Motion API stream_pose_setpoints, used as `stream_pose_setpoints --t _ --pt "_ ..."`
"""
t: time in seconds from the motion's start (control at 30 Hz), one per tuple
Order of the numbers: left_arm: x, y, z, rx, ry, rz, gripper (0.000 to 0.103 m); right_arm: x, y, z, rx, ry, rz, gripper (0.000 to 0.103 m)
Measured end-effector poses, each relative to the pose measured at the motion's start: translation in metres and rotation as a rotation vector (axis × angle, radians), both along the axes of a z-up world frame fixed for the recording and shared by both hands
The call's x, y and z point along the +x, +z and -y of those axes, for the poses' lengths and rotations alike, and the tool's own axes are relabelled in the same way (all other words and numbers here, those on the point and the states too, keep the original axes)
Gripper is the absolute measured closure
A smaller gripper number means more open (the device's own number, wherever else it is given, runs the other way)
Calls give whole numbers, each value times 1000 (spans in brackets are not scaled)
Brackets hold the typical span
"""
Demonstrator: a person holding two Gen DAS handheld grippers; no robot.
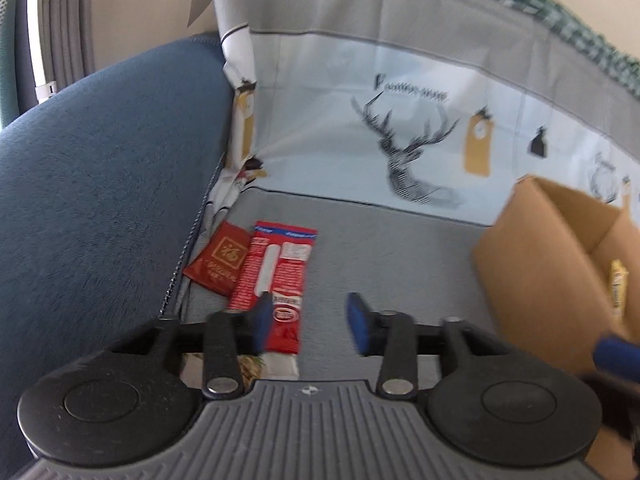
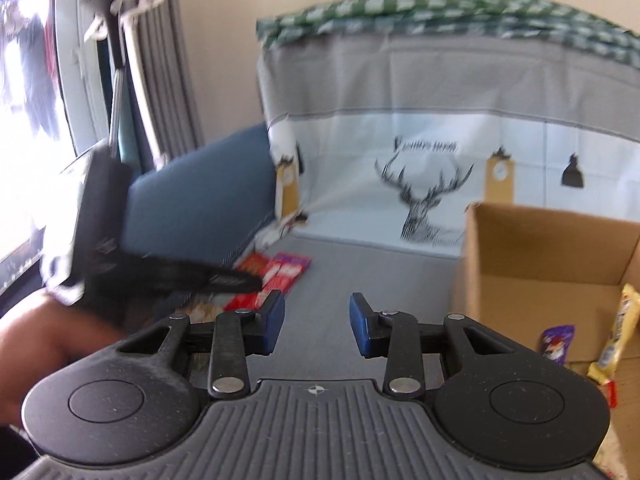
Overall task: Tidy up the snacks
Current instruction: 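Move both tools back from the box to the remaining snacks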
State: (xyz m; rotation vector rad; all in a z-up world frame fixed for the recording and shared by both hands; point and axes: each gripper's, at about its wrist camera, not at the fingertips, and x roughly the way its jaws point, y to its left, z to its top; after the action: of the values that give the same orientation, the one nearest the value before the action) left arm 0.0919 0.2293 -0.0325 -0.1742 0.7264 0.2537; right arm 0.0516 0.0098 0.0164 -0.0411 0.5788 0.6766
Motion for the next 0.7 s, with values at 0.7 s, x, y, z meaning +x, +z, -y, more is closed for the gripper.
stream_pose_setpoints --t 0.7 --pt "42 -47 1 -104 -233 -191 68 20 -29 -20 -13 -26 -142 63"
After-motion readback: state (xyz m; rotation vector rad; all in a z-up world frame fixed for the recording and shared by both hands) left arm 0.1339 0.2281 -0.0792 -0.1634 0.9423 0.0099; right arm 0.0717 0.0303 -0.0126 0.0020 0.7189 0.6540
